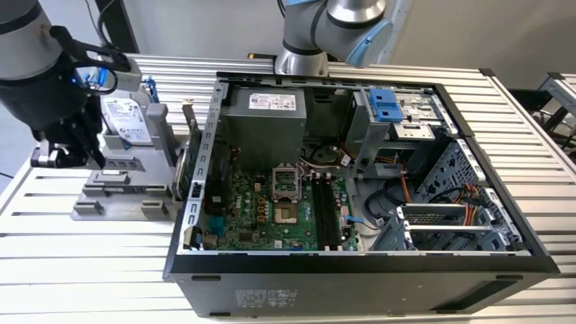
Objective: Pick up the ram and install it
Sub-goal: 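Pick up the ram and move it above insertion slot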
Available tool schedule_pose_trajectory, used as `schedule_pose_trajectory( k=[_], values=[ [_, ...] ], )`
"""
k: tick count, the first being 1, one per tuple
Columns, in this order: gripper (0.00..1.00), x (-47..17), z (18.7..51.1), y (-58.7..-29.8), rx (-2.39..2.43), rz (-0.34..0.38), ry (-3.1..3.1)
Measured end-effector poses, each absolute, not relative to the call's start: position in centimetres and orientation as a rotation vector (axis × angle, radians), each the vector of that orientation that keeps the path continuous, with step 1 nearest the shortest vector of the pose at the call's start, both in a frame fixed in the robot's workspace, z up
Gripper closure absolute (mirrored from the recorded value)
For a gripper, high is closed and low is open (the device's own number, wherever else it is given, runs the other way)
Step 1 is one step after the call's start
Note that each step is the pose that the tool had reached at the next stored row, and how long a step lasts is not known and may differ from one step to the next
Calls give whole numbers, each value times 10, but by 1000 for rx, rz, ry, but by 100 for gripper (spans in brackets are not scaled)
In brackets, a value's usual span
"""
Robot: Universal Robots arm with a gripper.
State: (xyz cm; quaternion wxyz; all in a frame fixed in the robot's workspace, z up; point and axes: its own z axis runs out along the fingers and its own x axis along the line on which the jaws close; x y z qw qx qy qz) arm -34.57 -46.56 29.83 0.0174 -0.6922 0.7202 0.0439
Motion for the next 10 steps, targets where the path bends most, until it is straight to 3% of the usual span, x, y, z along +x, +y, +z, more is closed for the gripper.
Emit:
schedule_pose_trajectory(
  k=[10],
  values=[
    [100, -346, 313, -466, -2095, 135, 2288]
  ],
)
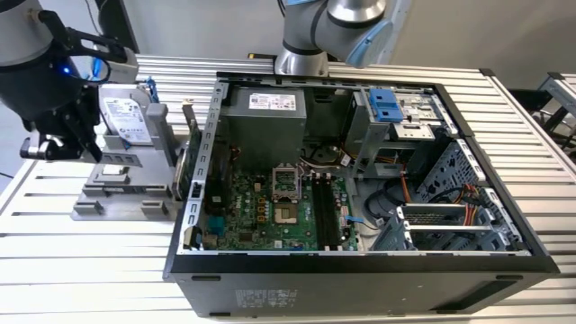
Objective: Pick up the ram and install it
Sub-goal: 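Pick up the ram and move it above insertion slot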
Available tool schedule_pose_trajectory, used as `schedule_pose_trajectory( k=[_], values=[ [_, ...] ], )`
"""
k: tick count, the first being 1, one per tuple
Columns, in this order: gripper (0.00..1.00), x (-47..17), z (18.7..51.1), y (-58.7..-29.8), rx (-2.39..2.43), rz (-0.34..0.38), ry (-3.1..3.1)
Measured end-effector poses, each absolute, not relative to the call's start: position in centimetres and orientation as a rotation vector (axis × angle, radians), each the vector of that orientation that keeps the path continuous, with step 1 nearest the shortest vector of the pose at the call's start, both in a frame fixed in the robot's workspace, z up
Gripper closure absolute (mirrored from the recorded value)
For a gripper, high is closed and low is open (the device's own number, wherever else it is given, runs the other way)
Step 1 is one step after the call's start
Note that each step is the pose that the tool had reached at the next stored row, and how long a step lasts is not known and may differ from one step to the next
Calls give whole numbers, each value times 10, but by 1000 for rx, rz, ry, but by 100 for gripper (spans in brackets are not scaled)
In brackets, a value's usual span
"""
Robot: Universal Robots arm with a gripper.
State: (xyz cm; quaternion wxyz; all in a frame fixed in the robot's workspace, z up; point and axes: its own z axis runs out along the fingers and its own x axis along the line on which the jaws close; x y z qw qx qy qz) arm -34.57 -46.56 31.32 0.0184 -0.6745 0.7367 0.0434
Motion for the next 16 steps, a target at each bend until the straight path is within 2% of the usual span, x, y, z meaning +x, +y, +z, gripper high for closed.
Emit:
schedule_pose_trajectory(
  k=[16],
  values=[
    [100, -346, 345, -466, -2129, 136, 2258]
  ],
)
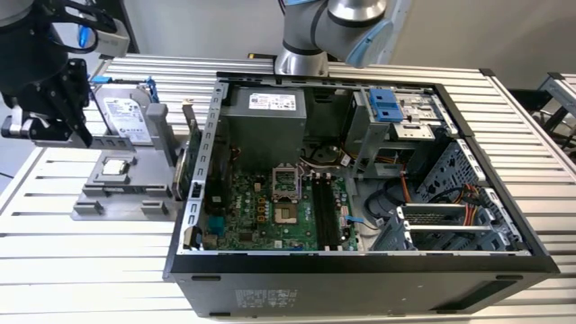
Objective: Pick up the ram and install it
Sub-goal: 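Pick up the ram and move it above insertion slot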
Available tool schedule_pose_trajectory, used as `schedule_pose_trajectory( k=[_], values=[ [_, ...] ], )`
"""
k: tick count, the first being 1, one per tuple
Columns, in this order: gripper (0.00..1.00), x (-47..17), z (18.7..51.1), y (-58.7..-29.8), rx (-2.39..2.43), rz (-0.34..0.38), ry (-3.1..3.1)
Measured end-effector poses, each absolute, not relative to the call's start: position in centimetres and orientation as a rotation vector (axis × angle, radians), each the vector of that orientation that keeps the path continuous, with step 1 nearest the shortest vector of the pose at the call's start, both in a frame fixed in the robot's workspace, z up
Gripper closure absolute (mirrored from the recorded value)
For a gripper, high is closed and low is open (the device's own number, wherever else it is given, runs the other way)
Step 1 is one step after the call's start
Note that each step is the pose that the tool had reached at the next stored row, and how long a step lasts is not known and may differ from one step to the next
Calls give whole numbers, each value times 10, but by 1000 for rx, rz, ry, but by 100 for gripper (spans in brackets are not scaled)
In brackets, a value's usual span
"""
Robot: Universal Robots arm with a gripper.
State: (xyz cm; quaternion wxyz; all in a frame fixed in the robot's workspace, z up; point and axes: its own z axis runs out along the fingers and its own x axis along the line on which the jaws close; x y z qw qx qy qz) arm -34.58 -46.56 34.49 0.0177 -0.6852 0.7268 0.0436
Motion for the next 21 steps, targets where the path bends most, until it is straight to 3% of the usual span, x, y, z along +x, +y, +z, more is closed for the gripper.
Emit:
schedule_pose_trajectory(
  k=[21],
  values=[
    [100, -346, 386, -466, -2136, 136, 2251]
  ],
)
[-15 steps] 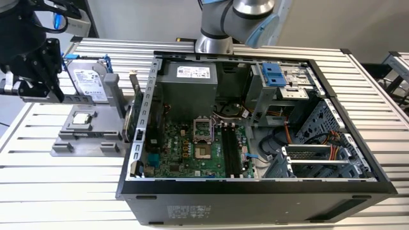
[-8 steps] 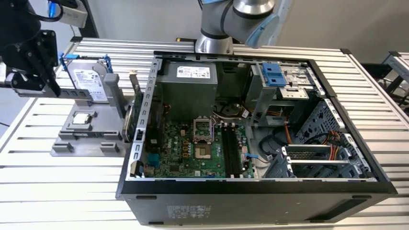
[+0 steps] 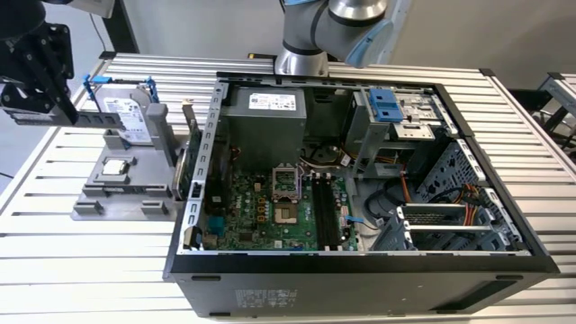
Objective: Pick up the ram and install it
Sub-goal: 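Pick up the ram and move it above insertion slot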
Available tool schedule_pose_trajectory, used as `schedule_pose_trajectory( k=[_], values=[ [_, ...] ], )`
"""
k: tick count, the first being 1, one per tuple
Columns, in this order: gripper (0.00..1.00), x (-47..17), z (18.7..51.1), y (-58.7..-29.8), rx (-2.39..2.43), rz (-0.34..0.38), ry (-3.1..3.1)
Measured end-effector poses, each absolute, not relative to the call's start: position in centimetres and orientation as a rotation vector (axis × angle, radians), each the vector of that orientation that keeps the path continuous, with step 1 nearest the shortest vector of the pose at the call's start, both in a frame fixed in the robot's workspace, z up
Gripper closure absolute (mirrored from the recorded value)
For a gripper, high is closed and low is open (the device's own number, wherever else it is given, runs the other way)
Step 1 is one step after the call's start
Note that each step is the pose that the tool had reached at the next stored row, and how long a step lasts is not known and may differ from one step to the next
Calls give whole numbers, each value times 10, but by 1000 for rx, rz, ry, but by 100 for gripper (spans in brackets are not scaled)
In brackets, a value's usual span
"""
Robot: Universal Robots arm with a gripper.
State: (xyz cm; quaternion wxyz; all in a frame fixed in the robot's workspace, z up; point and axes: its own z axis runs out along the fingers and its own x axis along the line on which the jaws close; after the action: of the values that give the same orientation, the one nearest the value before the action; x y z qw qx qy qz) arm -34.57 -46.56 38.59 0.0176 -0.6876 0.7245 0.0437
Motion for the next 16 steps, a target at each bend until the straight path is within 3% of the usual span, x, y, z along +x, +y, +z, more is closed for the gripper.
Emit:
schedule_pose_trajectory(
  k=[16],
  values=[
    [100, -323, 387, -466, -2138, 139, 2252]
  ],
)
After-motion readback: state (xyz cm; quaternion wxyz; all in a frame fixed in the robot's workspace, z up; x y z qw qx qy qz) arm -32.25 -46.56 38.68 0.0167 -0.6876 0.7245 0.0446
